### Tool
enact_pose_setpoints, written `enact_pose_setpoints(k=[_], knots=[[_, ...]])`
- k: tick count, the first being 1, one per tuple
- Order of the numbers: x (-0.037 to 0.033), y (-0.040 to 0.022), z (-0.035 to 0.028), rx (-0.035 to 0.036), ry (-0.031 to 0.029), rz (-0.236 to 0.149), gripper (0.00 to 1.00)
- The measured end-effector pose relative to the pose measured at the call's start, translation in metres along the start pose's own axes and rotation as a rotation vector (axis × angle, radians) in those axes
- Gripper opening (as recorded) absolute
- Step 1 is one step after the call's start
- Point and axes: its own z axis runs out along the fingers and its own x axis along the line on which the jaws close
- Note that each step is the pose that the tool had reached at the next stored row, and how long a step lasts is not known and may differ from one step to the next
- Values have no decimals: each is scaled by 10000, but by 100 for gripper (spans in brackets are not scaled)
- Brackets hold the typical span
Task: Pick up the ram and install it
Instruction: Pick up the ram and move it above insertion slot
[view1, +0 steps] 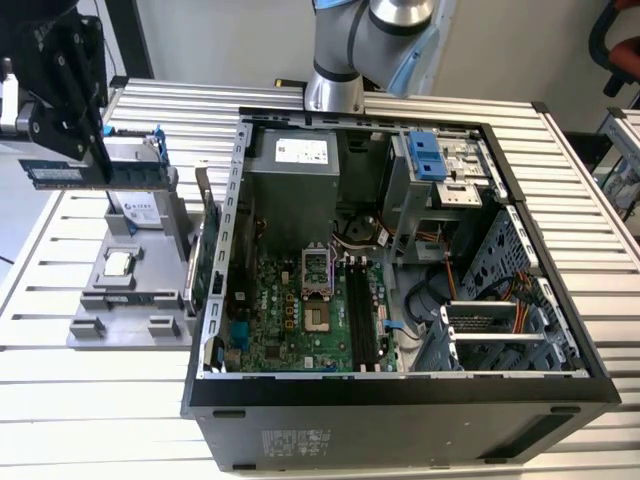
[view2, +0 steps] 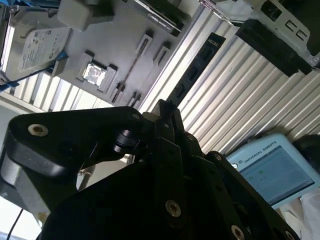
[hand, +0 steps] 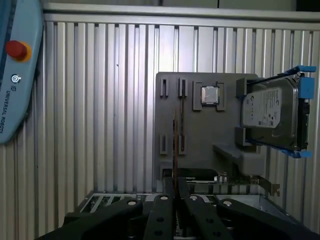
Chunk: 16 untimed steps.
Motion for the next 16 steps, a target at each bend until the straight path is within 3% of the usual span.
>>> enact_pose_setpoints(k=[4, 11, 16], knots=[[0, -72, -1, 1, 0, 0, 0], [0, -95, -2, -1, 0, -1, 0], [1, -230, -4, -32, -1, 1, 0]])
